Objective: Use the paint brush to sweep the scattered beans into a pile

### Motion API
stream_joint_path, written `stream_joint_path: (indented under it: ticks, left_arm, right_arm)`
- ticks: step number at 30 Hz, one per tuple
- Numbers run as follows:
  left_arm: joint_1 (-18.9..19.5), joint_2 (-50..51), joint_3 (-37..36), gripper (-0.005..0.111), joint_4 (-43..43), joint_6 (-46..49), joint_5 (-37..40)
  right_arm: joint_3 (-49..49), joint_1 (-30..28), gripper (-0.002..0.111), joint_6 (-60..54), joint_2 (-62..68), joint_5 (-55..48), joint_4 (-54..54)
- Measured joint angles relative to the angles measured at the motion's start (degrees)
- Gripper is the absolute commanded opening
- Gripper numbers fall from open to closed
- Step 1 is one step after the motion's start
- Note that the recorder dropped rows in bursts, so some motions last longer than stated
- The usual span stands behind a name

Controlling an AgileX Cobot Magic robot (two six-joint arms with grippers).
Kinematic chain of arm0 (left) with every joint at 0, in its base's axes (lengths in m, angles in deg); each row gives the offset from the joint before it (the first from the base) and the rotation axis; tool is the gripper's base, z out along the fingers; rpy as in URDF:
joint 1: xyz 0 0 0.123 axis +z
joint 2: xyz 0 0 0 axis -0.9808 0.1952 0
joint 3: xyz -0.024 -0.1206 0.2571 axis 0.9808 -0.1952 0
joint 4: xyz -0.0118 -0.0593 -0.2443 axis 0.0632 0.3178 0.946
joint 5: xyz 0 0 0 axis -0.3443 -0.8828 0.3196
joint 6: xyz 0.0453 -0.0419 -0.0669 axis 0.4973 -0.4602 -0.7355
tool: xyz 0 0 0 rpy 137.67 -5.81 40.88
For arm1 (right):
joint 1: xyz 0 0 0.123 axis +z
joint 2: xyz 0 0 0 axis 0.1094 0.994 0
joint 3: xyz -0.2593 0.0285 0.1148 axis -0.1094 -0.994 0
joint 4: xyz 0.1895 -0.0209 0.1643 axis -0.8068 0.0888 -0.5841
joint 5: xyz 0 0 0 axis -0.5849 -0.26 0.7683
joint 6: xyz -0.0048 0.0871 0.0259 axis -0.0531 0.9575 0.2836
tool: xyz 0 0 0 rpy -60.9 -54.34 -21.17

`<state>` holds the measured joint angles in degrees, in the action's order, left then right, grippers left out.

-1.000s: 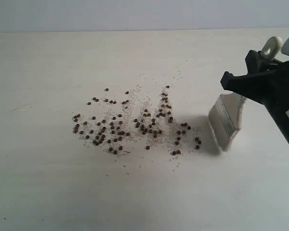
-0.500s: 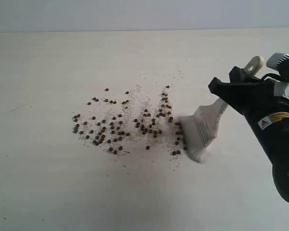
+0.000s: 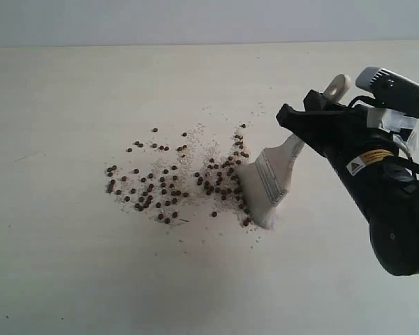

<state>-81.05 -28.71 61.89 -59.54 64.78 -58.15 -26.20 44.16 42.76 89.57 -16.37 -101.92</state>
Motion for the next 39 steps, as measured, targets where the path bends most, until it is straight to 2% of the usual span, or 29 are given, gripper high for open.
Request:
stream_joint_path:
  ticks: [16,25,29,32,35,39]
  left_arm:
    - [0.0,0.0,0.0,0.0,0.0,0.0,0.0]
    - [0.0,0.0,0.0,0.0,0.0,0.0,0.0]
    - [0.0,0.0,0.0,0.0,0.0,0.0,0.0]
    - [0.0,0.0,0.0,0.0,0.0,0.0,0.0]
    - [0.0,0.0,0.0,0.0,0.0,0.0,0.0]
    - [0.0,0.0,0.0,0.0,0.0,0.0,0.0]
  right_arm:
    - [0.0,0.0,0.0,-10.5,-9.1,-1.8,2.2]
    - [-0.1,0.0,0.0,-10.7,-11.6,-1.9,2.6]
    - [5.3,0.3,0.0,-6.1,-11.2,-5.2,6.1]
    - [15.7,5.5,0.0,-4.1,-5.7,-7.7,5.1]
    - [26.7,13.4,0.0,-7.5,3.2,-5.8,-6.1]
    - [38.3,20.4,0.0,-9.3,13.7,-3.1,-18.7]
